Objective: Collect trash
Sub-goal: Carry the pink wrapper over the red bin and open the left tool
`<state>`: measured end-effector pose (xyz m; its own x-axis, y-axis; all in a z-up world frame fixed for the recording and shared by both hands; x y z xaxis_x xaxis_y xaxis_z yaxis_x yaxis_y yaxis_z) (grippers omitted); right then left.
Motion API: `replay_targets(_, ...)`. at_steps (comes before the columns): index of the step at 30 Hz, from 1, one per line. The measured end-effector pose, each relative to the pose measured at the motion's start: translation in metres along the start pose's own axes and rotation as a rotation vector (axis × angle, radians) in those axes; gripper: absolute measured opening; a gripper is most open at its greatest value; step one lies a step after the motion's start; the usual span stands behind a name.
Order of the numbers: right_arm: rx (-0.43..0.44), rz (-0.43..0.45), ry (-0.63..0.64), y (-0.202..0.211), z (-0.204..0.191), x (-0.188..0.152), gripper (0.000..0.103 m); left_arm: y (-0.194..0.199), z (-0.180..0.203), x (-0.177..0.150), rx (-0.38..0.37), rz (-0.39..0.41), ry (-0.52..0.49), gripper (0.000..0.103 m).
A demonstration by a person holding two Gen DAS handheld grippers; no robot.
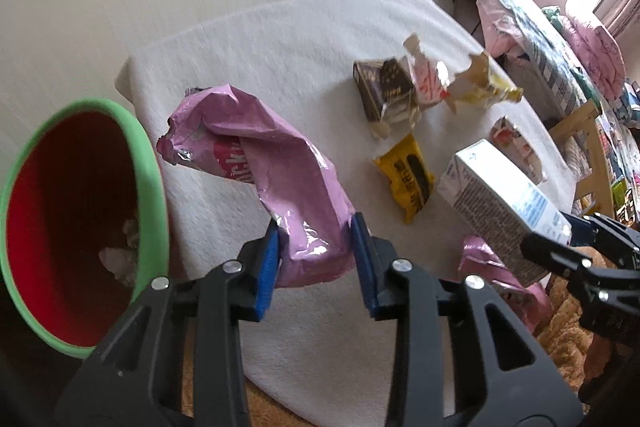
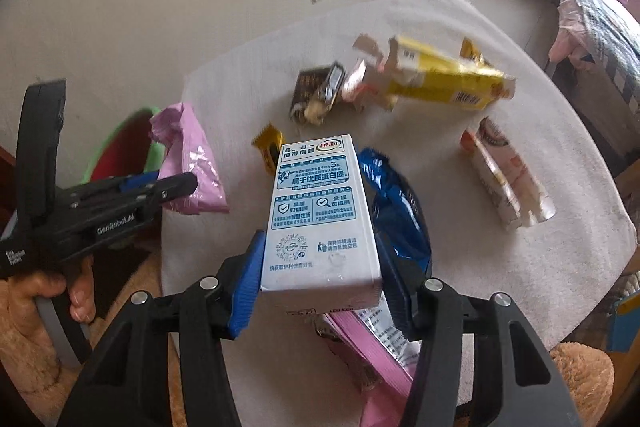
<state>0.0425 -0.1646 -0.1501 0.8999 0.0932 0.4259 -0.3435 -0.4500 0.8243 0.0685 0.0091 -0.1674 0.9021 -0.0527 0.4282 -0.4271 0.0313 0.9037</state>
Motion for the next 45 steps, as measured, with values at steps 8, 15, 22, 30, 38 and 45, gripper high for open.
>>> replay_targets(8,0.006,0.109,-0.003,0.030,-0.009,0.019,0.052,0.034,0.001,0.012,0.001,0.090,-0.007,0.033)
replay_targets(15,0.011,0.114,0.025,0.035,-0.022,0.024,0.052,0.044,-0.002,0.012,0.022,0.127,-0.014,0.033)
replay_targets(22,0.024,0.113,0.063,0.029,-0.042,0.032,0.052,0.049,-0.026,0.010,0.040,0.137,0.038,0.033)
replay_targets(30,0.050,0.084,0.139,0.013,-0.077,0.039,0.053,0.049,-0.055,0.003,0.063,0.136,0.100,0.033)
replay_targets(38,0.065,0.051,0.221,-0.003,-0.108,0.046,0.053,0.047,-0.082,-0.005,0.071,0.128,0.164,0.033)
replay_targets(45,0.076,0.066,0.203,0.010,-0.124,0.064,0.053,0.053,-0.096,-0.007,0.029,0.121,0.223,0.029)
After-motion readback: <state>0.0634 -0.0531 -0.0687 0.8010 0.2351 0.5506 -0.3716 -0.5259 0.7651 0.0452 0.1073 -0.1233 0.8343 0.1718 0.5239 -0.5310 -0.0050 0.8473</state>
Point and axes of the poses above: each gripper's, at about its wrist camera, not at the fingertips, and y roughly against the way its jaws point, z to its right, x to its top, the point moved 6 cm from there along -y, roughly the way its jaws point, and after that the axes turned 10 degrees about x, right-handed, at the moved point
